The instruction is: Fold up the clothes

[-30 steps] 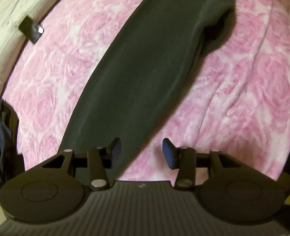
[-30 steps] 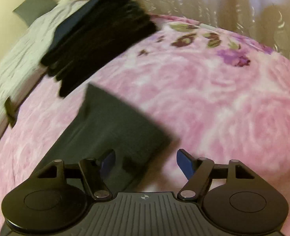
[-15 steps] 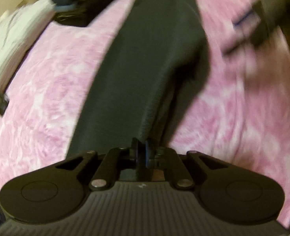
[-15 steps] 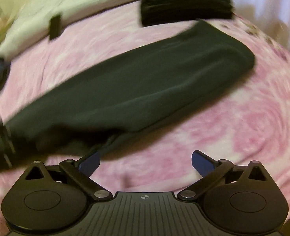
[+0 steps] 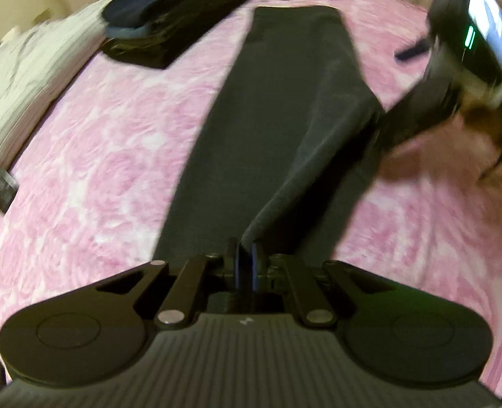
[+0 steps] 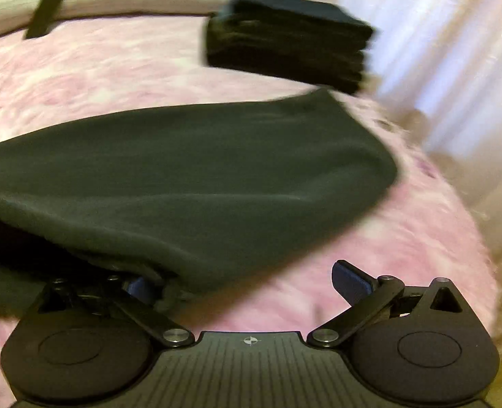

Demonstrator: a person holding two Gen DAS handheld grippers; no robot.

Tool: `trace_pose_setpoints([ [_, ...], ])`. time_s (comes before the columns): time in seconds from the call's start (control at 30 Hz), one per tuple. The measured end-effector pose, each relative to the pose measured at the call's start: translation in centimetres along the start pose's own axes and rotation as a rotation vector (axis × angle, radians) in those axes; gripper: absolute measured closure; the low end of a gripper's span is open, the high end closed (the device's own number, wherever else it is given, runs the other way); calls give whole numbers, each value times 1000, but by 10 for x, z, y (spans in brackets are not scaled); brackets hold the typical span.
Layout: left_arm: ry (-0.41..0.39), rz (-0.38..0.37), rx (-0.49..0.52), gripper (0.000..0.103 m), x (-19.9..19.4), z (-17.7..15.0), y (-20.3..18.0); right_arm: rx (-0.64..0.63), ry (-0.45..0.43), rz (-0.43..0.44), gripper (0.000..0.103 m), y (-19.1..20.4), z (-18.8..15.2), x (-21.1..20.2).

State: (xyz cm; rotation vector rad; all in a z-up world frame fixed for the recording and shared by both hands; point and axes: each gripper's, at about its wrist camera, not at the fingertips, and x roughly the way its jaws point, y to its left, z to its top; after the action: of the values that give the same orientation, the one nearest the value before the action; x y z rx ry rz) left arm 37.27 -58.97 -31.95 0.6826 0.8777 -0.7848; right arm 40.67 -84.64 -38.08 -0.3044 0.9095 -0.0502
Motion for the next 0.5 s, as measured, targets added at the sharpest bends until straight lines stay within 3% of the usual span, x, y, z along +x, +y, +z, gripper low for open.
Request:
trace_pose_setpoints([
  [0.13, 22, 2, 177, 80, 12, -7, -46, 87, 57, 30, 1, -33, -19, -13],
  [0.23, 51, 10, 160, 79, 8, -20, -61, 165, 150, 57, 1, -43, -23, -7],
  [0.4, 112, 44, -36, 76, -31, -63, -59, 130, 179, 81, 1, -37, -23, -30],
  [0.5, 163, 112, -187, 75, -62, -102, -48, 32, 145, 157, 1, -19, -25, -52],
])
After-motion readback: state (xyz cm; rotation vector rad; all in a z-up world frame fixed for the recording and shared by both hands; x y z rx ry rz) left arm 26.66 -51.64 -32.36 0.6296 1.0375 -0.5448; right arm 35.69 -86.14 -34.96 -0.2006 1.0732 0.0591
